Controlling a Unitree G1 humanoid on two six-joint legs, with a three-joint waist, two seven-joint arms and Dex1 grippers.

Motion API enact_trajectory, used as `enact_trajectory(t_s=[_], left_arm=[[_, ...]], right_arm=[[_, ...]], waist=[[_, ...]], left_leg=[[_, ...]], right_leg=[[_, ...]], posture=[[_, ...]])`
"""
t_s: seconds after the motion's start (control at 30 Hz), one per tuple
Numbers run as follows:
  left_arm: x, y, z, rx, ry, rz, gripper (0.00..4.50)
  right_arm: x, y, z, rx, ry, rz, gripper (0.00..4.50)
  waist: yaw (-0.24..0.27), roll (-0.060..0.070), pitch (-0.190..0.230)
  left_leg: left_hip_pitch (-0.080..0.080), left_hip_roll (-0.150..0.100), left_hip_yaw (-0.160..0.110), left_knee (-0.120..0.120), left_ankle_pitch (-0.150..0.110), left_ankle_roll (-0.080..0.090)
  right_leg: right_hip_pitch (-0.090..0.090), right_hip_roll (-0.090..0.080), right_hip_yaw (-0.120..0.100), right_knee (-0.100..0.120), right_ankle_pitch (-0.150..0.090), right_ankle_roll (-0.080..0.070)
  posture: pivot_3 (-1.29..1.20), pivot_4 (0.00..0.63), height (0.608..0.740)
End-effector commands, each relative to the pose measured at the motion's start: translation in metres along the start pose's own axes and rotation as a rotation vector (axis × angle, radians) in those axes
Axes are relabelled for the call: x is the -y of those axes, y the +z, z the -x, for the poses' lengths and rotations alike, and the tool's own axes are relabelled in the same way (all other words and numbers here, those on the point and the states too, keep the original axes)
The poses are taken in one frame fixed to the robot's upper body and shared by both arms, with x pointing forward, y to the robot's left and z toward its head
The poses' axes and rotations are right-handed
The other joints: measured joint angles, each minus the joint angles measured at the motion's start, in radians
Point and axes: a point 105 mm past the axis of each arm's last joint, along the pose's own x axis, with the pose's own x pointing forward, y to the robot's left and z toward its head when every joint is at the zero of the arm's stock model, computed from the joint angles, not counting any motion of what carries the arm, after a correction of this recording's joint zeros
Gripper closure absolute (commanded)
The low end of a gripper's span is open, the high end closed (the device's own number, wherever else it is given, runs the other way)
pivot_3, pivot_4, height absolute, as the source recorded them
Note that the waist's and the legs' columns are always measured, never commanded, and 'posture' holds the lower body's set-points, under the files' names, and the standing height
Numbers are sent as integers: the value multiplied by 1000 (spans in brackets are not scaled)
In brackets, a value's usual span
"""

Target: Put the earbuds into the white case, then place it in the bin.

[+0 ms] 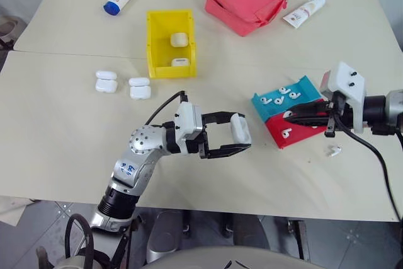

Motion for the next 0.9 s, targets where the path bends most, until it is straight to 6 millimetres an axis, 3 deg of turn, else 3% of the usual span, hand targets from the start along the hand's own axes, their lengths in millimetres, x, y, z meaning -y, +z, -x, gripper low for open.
enact_trajectory(t_s=[0.03, 0.27, 0.43, 0.9], left_arm=[[1, 12, 0, 78, -62, -29, 1692], [-3, 12, 2, 88, -164, -26, 1692], [-8, 19, 3, 104, -200, -45, 1692], [-3, 46, 0, 189, -243, -75, 1692]], right_arm=[[-22, 39, 5, 260, 24, 69, 3993], [-52, 69, -12, 539, 105, 59, 3993], [-61, 66, -26, 581, 149, 28, 3993], [-57, 52, -46, 587, 152, 23, 3993]], waist=[[-2, 0, 0], [0, 0, 0], [0, 0, 0], [-2, 0, 0]], left_leg=[[0, 0, 0, 0, 0, 0], [0, -1, 0, 0, 0, 0], [0, -2, 0, 0, 0, 0], [0, -1, 0, 0, 0, 1]], right_leg=[[0, 0, 0, 0, 0, 0], [0, 0, 1, 1, 0, 0], [0, 0, 1, 1, 0, 0], [0, 1, 1, 1, 0, 0]], posture=[[0, 150, 740], [0, 150, 740], [0, 150, 740], [0, 150, 740]])
